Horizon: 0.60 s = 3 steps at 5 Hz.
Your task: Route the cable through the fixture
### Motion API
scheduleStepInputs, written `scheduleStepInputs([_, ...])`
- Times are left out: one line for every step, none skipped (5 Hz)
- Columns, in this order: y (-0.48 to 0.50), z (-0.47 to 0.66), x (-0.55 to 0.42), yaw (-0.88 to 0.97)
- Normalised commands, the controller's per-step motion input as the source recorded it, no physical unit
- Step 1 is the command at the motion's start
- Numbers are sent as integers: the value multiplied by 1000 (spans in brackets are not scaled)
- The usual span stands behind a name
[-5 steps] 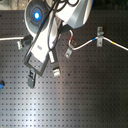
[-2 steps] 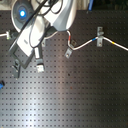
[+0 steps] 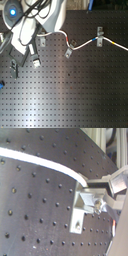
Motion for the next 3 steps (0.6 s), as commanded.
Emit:
scheduleStepInputs([259,577,-283,-619])
scheduleStepInputs([315,666,-250,-548])
scheduleStepInputs([66,86,-202,-317])
